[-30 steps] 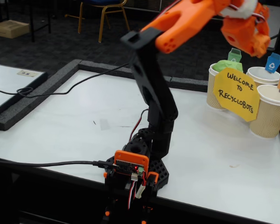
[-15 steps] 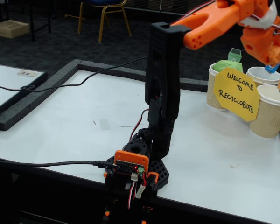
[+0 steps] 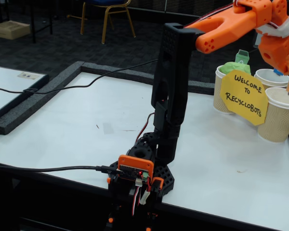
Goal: Sort rubbish by color.
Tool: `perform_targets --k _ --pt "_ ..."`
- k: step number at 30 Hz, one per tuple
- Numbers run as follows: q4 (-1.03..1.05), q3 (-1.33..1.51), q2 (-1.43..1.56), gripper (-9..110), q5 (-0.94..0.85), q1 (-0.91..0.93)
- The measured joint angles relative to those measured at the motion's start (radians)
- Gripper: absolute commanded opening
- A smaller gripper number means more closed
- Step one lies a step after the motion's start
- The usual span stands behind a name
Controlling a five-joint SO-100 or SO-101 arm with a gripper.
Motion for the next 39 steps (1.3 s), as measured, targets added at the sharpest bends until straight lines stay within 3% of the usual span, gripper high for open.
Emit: perform_targets --k 29,39 --pt "-0.052 0.0 -0.098 1 0.0 0.003" --pt "-0.014 0.0 -0.098 30 0.0 0.003"
